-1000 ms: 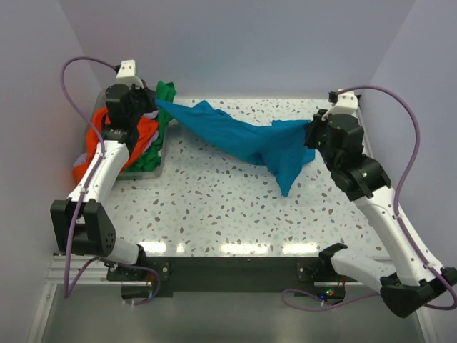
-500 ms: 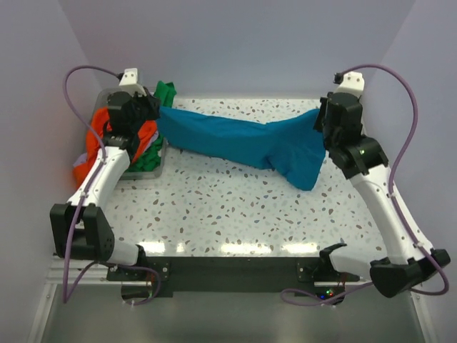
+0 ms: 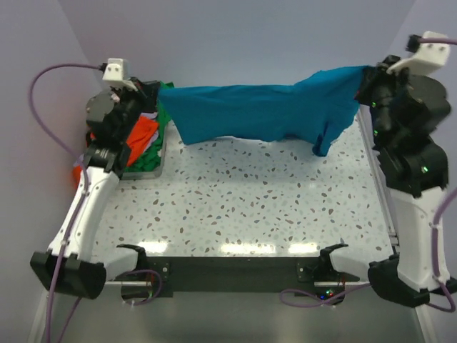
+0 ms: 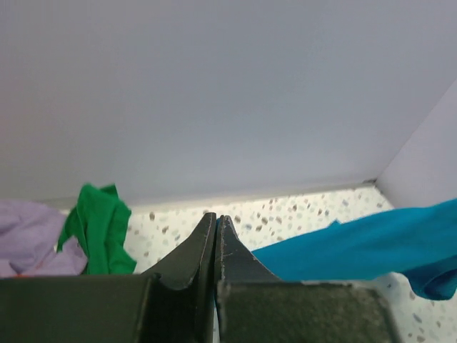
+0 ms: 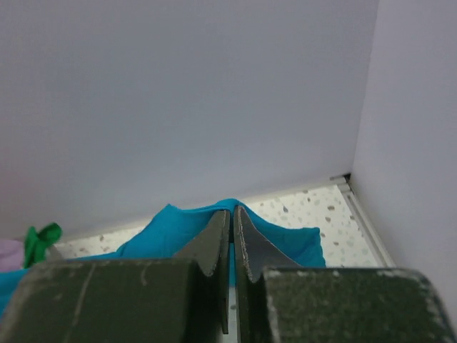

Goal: Fold and stack the t-shirts
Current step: Flatten the tshirt out

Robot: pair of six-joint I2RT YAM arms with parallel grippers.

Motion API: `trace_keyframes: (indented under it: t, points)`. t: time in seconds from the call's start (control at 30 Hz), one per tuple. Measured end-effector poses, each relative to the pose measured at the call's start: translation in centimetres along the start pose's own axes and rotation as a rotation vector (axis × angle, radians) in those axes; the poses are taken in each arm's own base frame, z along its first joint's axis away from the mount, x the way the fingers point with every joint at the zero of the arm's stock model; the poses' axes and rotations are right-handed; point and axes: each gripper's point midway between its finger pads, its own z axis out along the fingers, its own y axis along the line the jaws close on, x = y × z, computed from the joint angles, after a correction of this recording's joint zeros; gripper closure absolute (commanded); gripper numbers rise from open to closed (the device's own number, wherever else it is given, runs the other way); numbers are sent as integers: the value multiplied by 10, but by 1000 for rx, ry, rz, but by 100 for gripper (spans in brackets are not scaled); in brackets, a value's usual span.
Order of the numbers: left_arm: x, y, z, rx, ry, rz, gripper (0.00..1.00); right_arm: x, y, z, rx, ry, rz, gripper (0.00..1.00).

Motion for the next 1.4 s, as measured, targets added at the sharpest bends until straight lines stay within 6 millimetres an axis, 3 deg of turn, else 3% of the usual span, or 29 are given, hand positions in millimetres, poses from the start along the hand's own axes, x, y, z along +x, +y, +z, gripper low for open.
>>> trace_keyframes:
  t: [0.1,0.2,0.3,0.4,0.47,0.53,0.63,0.73,0.8,0.87,0.93,1.0,1.1,1.23,1.4]
  points:
    - [-67,-25,-46,41,-167,22,100,-55,-12,-47,-43,-139,53,100]
    - [-119,-44,-88,74,-309,39,100,-103,-25,-95,-86,-273,99,100]
    - [-157,-58,-122,105,-422,53,100,-140,-37,-136,-121,-393,137,100]
    - [-175,-65,-127,126,-466,61,100,-156,-40,-149,-136,-449,144,100]
    - [-173,-66,-114,136,-449,62,100,-154,-35,-140,-138,-440,127,100]
    - [-159,-61,-85,137,-396,56,100,-149,-25,-119,-132,-413,104,100]
    - [-116,-47,-31,127,-271,35,100,-116,-4,-58,-99,-307,41,100]
    - [-48,-25,27,93,-98,2,100,-64,17,11,-53,-169,-48,100]
    - [-5,-12,52,71,3,-17,100,-25,28,51,-32,-78,-108,100]
    - [34,-2,70,55,95,-32,100,20,36,88,-6,22,-172,100]
    - [58,3,78,46,153,-42,100,54,38,109,15,97,-223,100]
    - [67,3,80,49,173,-45,100,71,36,114,27,141,-254,100]
    - [57,-6,77,67,150,-40,100,60,32,107,34,120,-251,100]
    - [26,-23,60,97,85,-29,100,19,21,77,38,33,-212,100]
    - [-34,-43,8,129,-58,-5,100,-48,-2,15,33,-129,-140,100]
